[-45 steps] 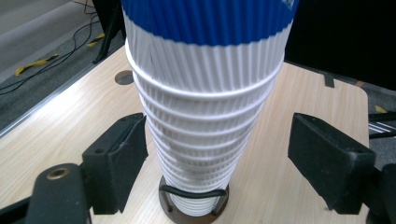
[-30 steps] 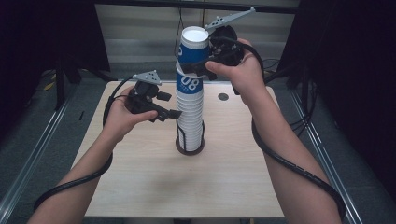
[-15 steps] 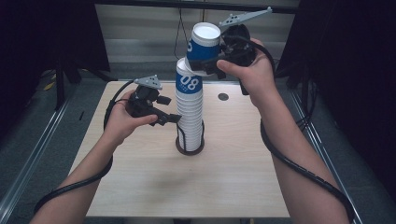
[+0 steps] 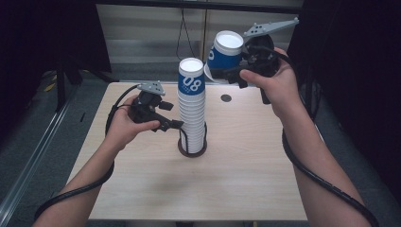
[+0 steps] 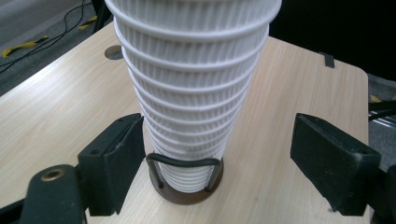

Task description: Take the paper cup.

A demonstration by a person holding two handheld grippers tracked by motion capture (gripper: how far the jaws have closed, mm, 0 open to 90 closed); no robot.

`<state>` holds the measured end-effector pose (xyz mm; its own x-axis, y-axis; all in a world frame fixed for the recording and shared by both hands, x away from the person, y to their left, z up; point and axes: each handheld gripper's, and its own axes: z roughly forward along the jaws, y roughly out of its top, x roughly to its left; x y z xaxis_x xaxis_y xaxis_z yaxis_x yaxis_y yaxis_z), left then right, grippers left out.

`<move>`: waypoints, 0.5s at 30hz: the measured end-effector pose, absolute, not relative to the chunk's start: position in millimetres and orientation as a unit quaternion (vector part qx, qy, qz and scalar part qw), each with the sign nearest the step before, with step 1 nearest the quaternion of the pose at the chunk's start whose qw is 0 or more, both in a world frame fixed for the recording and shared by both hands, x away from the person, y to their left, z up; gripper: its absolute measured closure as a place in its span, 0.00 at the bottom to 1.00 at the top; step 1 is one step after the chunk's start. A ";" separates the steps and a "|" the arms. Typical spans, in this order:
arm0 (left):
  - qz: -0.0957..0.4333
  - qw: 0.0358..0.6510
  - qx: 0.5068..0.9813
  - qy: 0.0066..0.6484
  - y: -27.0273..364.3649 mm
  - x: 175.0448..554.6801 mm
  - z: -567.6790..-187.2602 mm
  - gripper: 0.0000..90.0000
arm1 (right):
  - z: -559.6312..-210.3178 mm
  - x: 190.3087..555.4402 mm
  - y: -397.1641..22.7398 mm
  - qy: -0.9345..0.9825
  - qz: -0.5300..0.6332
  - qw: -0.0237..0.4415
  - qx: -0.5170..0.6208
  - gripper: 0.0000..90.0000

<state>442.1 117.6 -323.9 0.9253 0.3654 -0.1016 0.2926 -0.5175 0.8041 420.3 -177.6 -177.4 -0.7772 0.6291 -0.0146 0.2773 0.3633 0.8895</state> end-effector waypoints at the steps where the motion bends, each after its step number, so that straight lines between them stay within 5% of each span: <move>1: 0.040 0.452 0.871 0.189 117.8 441.5 -324.9 0.19 | -181.2 418.5 -185.7 0.805 0.487 0.182 0.286 0.24; 15: 0.038 0.443 0.875 0.190 121.6 434.5 -335.6 0.19 | -213.8 408.3 -222.3 0.803 0.475 0.186 0.307 0.24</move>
